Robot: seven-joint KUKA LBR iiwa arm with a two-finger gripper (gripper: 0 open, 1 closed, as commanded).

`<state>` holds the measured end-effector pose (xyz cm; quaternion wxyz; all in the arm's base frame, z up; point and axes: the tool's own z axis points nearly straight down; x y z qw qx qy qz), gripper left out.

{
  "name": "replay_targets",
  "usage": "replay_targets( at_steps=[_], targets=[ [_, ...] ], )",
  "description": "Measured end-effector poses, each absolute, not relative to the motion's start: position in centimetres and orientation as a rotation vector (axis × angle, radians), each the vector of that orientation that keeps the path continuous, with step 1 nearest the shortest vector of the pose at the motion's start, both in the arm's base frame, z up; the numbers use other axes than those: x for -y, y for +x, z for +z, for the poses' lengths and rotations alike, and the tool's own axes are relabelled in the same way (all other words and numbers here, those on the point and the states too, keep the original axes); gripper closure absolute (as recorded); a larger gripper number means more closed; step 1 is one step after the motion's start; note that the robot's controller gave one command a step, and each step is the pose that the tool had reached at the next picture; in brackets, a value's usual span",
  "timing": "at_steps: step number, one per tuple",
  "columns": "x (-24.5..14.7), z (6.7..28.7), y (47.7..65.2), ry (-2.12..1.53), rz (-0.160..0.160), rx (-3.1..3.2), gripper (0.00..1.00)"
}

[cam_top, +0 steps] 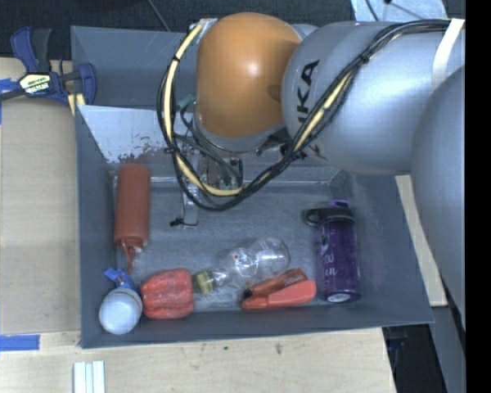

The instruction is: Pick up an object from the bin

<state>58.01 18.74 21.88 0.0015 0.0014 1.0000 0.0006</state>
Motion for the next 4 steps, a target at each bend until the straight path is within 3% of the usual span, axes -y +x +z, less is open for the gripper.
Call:
replay_targets(
  at_steps=[1,2,4],
  targets=[
    [-18.7,21.9,58.0,0.005,0.002,-3.139,0.0],
    [-19.1,18.5,59.0,0.147,0.006,-3.127,0.0],
    [-22.3,12.1,60.6,-0.116,0.003,-3.134,0.0]
  ],
)
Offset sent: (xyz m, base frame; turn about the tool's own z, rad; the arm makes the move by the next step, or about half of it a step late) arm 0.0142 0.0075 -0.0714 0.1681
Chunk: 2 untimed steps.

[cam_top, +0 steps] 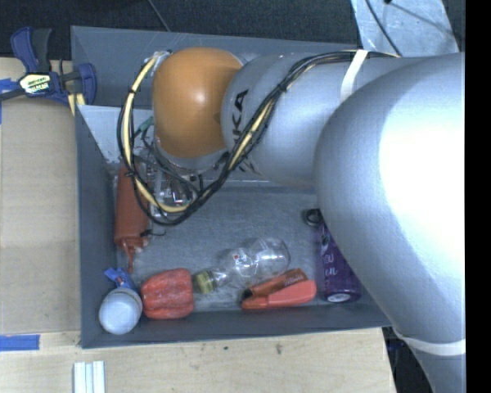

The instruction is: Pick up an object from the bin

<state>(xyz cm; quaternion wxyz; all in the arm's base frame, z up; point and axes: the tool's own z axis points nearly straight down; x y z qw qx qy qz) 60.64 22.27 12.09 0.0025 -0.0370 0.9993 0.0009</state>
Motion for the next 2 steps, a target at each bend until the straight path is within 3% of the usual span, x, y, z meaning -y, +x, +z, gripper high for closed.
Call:
replay_targets(
  at_steps=[1,2],
  targets=[
    [-23.0,9.1,61.6,-0.131,-0.02,-3.127,0.0],
    [-21.8,7.1,62.5,0.302,-0.039,-3.131,1.0]
  ],
)
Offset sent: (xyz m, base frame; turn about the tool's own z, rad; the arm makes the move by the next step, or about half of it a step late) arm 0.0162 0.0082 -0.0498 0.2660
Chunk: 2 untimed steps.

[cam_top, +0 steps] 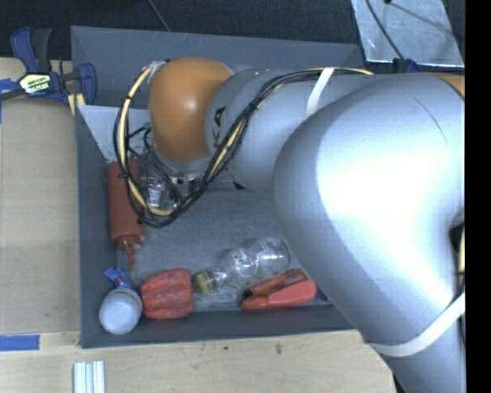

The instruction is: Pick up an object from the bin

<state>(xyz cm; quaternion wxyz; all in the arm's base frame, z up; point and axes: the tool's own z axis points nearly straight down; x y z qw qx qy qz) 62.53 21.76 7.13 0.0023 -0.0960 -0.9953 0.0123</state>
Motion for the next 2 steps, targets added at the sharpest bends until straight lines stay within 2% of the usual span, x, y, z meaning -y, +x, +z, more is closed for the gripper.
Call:
replay_targets(
  at_steps=[1,2],
  targets=[
    [-21.8,7.1,62.5,-0.302,0.038,3.122,1.0],
    [-21.9,8.6,61.5,-0.265,0.011,3.135,1.0]
  ],
)
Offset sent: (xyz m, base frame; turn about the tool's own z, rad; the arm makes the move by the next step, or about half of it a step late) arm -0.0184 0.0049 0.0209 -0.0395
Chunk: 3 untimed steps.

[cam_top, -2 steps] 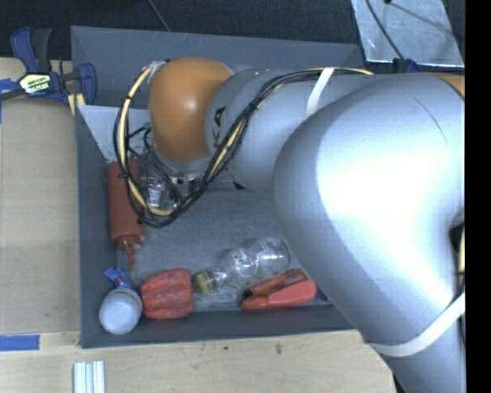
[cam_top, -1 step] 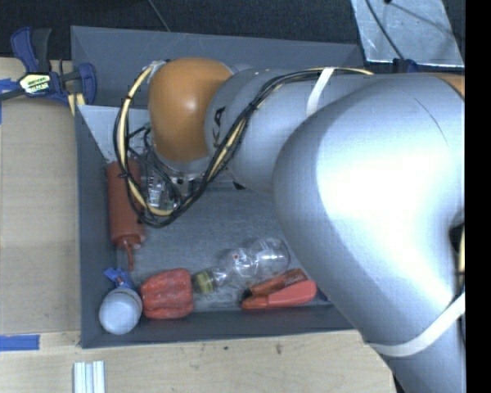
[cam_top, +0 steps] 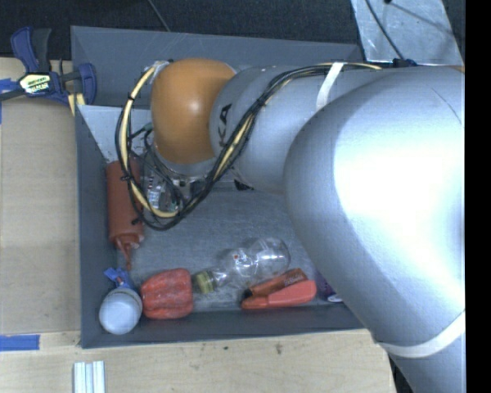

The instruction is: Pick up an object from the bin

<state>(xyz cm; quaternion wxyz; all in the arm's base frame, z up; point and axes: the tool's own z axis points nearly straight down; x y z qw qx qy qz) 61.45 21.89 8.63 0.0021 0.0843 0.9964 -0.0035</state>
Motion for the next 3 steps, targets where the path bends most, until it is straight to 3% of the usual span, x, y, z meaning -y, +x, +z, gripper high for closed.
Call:
replay_targets(
  at_steps=[1,2,3],
  targets=[
    [-22.2,10.0,61.3,0.202,-0.003,-3.131,1.0],
    [-19.4,11.8,60.3,0.26,0.0,-3.131,1.0],
    [-20.7,14.4,60.1,0.356,0.0,-3.118,1.0]
  ],
)
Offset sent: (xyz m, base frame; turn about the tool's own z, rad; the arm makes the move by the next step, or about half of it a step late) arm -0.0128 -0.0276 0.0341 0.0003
